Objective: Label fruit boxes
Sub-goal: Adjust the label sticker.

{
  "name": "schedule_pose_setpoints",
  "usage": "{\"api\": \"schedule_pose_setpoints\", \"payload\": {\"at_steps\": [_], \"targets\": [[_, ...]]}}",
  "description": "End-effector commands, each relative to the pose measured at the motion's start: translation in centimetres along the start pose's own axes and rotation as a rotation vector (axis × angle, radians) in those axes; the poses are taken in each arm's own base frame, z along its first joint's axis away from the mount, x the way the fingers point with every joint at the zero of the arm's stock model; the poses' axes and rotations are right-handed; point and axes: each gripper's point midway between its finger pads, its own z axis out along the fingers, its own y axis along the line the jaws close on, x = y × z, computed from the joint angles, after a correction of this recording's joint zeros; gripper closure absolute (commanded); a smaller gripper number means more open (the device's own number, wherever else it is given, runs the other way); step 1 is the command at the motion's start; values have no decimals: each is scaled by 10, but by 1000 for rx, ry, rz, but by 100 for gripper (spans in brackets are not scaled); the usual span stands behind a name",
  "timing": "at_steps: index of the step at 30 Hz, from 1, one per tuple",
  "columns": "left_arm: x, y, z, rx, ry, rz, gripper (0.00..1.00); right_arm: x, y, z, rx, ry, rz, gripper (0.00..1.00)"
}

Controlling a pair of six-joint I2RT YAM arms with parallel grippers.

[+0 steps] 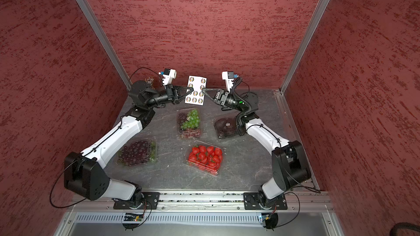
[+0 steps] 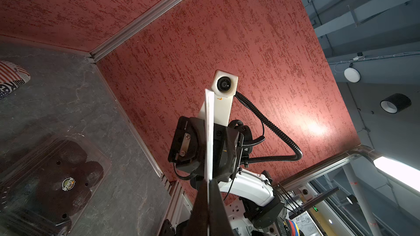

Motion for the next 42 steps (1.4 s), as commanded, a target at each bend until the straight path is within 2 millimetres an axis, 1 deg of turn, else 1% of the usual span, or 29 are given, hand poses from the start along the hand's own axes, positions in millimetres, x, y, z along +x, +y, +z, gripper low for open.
{"api": "schedule_pose_setpoints", "payload": {"at_steps": [1,7,12,15,23,29,32,36,38,41,42], "targets": [[-9,-12,2,40,-22,42,100,6,17,2,-35,19,-27,71],[-9,-13,2,48,-24,39,100,9,13,6,-25,30,-18,82],[-8,-16,3,54,-20,43,100,9,9,7,-13,31,-13,97],[-5,-17,6,60,-12,43,100,9,10,8,-17,31,-15,100],[2,-14,15,73,11,29,100,11,13,10,-25,37,-16,100],[1,-12,14,67,10,27,100,11,14,9,-22,35,-21,100],[1,-10,12,61,5,27,100,12,10,9,-12,34,-18,100],[-1,-7,7,50,-8,25,93,10,11,8,-8,27,-20,100],[-3,-6,6,47,-14,21,85,10,12,8,-8,25,-24,100],[-4,-7,4,46,-17,20,83,9,11,8,-1,21,-26,100],[-4,-7,3,46,-18,22,80,9,10,7,4,17,-26,100]]}}
